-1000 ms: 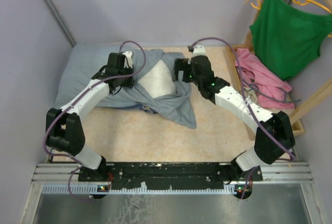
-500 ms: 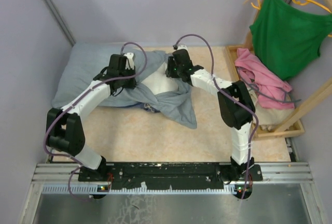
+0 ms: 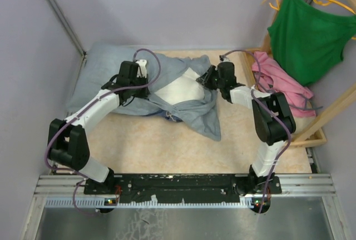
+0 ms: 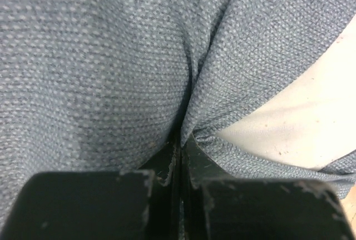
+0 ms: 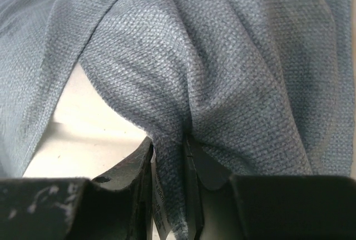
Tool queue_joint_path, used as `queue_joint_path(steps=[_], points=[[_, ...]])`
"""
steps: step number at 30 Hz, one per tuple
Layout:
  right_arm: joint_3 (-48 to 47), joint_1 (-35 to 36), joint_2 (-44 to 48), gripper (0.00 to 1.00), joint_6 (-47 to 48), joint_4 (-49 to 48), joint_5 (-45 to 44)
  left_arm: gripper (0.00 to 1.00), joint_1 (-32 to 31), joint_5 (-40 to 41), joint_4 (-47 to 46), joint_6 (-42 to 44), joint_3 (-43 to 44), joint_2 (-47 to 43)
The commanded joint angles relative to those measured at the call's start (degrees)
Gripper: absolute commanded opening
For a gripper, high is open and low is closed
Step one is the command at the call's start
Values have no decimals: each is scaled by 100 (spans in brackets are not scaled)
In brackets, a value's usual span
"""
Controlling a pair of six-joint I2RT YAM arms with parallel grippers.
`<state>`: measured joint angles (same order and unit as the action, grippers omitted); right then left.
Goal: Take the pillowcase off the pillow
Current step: Remove the pillow from the pillowcase.
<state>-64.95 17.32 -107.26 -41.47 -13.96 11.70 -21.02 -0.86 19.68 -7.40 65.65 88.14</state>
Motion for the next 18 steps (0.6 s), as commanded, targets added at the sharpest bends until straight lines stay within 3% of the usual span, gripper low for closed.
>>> queue_joint_path(steps=[1,2,4,5,10,12,13,15,18], points=[[791,-139,476,12,477,706,-1039,4,125,-151,750,580,359,65],[867,-23,626,12,580,776,-1116,24,125,-496,711,758,507,26],[916,324,891,12,755,948,-1289,85,124,-1267,515,1073,901,-21],[948,476,1012,13,789,989,-1350,98,124,-1622,581,1167,1168,5],[1140,879,1206,13,624,962,-1254,100,164,-4825,1901,1890,3170,676],[1169,935,1200,14,610,946,-1247,100,23,-6481,2700,2676,3630,808],[1171,941,1202,14,614,966,-1254,100,-213,-6570,3023,3190,3816,777],[1163,940,1200,14,629,1048,-1333,100,-670,-5966,2439,2760,3603,650],[1140,933,1442,15,699,1161,-1499,100,-1090,-5963,2173,2315,3515,858]])
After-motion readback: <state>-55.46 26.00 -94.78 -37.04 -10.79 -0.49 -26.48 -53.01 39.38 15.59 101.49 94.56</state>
